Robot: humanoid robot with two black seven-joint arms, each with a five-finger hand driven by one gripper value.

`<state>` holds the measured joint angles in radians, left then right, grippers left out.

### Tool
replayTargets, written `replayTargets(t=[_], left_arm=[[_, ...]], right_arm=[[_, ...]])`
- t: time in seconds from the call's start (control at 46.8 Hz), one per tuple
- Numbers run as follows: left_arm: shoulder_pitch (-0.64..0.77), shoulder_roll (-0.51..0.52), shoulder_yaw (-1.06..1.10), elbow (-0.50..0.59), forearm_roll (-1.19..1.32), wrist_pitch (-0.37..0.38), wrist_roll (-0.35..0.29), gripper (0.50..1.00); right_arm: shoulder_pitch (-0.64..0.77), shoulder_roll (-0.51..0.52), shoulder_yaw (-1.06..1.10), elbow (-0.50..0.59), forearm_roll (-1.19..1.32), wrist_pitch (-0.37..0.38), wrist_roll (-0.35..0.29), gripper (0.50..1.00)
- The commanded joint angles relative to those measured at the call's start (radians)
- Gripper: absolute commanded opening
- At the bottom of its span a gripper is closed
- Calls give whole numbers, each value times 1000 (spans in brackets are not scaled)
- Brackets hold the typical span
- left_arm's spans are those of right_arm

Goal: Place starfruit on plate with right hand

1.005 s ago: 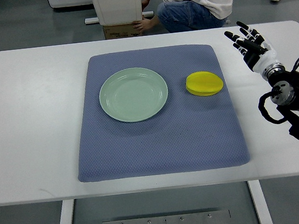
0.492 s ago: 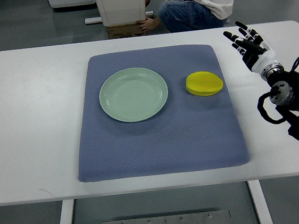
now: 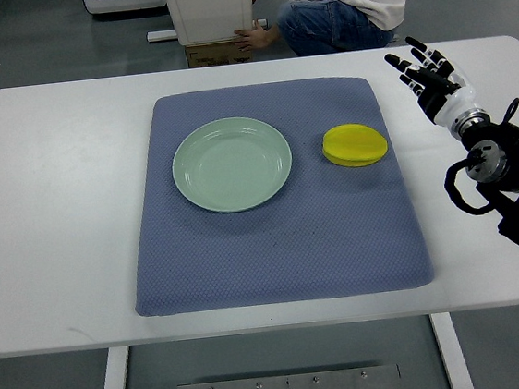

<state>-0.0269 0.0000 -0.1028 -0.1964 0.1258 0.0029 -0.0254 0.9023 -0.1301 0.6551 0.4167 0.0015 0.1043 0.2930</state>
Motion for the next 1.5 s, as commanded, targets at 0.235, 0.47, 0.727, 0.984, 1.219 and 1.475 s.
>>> replayTargets(t=[0.235,0.47,0.727,0.984,1.219,1.475], left_arm=[[1,0,0,0,0,0,-1,1000],[1,0,0,0,0,0,-1,1000],[1,0,0,0,0,0,1,1000],[1,0,0,0,0,0,1,1000],[1,0,0,0,0,0,-1,1000],[1,0,0,0,0,0,-1,1000]], right_arm=[[3,-11,-2,-1,0,0,0,1000],[7,-10,-2,-4,0,-2,0,1000],[12,-11,-5,-6,0,-2,2,1000],[13,-11,-5,-7,0,-3,0,1000],[18,-22,-5,-7,0,-3,0,1000],[55,-23,-5,-7,0,-9,0,1000]])
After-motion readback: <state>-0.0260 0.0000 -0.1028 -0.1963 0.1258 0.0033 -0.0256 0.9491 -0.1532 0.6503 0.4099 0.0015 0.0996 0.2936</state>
